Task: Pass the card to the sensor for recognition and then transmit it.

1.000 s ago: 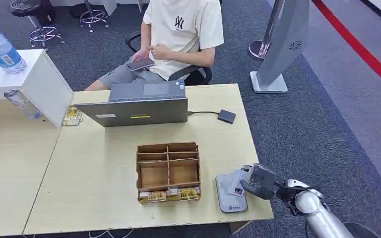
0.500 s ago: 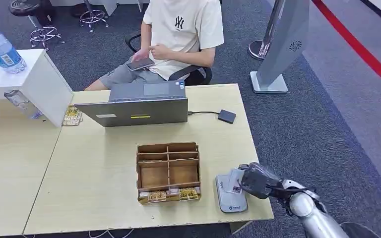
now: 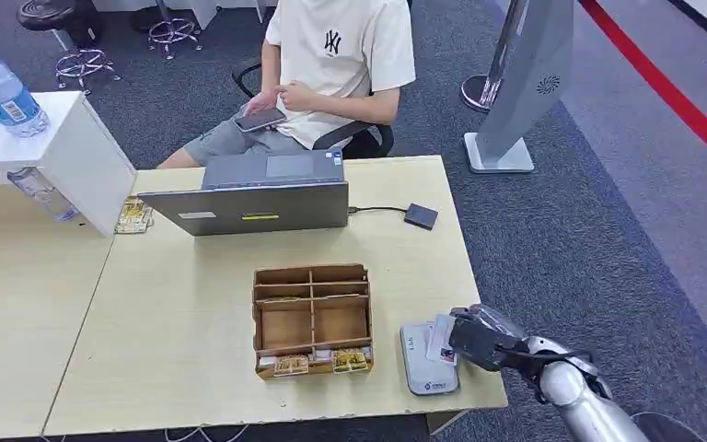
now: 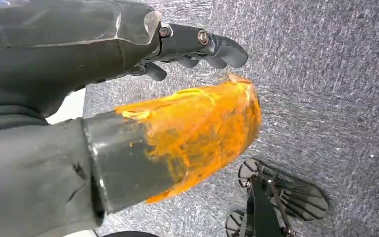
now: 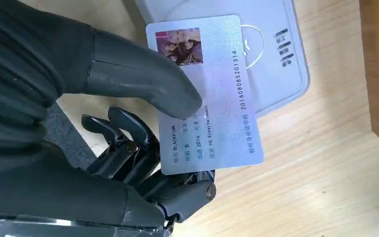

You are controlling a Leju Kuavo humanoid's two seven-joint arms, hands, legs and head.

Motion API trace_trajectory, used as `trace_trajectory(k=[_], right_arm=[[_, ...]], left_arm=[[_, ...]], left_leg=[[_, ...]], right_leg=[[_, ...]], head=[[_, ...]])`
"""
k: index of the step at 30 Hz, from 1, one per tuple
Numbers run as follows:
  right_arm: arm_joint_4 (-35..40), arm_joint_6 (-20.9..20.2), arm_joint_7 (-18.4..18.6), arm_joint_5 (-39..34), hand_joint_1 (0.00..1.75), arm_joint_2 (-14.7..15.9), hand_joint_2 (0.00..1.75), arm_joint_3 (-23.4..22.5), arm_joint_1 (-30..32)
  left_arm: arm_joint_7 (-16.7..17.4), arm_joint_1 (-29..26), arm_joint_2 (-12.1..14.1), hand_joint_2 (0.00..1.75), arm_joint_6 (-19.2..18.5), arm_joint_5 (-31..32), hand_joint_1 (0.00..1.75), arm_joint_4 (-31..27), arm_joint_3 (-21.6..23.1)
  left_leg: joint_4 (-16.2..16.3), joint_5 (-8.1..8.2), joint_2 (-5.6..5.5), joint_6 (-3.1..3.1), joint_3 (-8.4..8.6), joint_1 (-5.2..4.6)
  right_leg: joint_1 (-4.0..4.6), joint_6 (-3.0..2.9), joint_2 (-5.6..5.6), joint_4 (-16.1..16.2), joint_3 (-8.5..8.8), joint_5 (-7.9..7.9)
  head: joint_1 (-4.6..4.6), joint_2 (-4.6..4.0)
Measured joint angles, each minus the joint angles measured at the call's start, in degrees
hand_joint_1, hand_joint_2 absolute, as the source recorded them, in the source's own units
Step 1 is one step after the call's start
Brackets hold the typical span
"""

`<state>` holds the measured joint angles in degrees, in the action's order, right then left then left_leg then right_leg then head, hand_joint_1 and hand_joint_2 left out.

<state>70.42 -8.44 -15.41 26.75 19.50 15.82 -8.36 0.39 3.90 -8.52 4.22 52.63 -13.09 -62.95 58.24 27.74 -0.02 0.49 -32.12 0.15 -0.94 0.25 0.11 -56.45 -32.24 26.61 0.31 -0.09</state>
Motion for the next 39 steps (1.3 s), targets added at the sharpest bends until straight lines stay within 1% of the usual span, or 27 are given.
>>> trace_trajectory(k=[24, 27, 29, 32, 36, 39], right_arm=[[1.92, -0.24, 0.83, 0.00, 1.75, 0.00, 1.75, 0.00, 2.08], [1.97, 0.24, 0.85, -0.02, 1.75, -0.04, 1.75, 0.00, 2.09], [2.36, 1.84, 0.00, -0.61, 1.75, -0.53, 1.75, -0.26, 2.24], [3.95, 5.87, -1.59, -1.66, 1.75, -3.03, 1.75, -1.83, 2.76], [7.53, 14.12, -3.71, -2.36, 1.75, -7.84, 1.75, -4.56, 3.42], [10.70, 20.76, -5.00, -0.53, 1.75, -10.84, 1.75, -6.16, 3.69]], left_arm=[[0.24, -0.05, -0.37, 0.00, 0.00, 0.15, 0.00, 0.00, -0.33], [0.31, -0.05, -0.37, 0.00, -0.02, 0.18, 0.00, 0.00, -0.35], [0.31, -0.04, -0.42, 0.00, -0.02, 0.31, 0.00, 0.00, -0.37], [0.28, -0.03, -0.59, 0.00, 0.00, 0.39, 0.00, 0.00, -0.48], [0.18, -0.01, -0.90, 0.00, 0.20, 1.00, 0.00, 0.00, -0.94], [0.11, -0.01, -0.98, 0.00, 0.28, 1.38, 0.00, 0.00, -0.96]], left_leg=[[0.00, 0.00, 0.01, 0.00, 0.00, 0.00], [0.00, 0.00, 0.01, 0.00, 0.00, 0.00], [0.00, 0.00, 0.01, 0.00, 0.00, 0.00], [0.00, 0.00, 0.02, 0.00, 0.00, 0.00], [-0.01, 0.00, 0.01, 0.00, 0.00, 0.02], [-0.02, 0.00, 0.01, -0.01, 0.00, 0.02]], right_leg=[[0.00, 0.00, 0.00, 0.00, 0.01, 0.00], [0.00, 0.00, 0.00, 0.00, 0.01, 0.00], [0.00, 0.00, 0.00, 0.00, 0.01, 0.00], [0.00, 0.00, 0.01, -0.01, 0.01, 0.00], [0.02, -0.01, 0.01, -0.02, 0.00, 0.00], [0.02, -0.01, 0.01, -0.02, 0.00, 0.01]], head=[[0.02, 0.00], [0.02, 0.00], [0.02, 0.00], [0.00, 0.00], [0.00, 0.00], [0.00, 0.00]])
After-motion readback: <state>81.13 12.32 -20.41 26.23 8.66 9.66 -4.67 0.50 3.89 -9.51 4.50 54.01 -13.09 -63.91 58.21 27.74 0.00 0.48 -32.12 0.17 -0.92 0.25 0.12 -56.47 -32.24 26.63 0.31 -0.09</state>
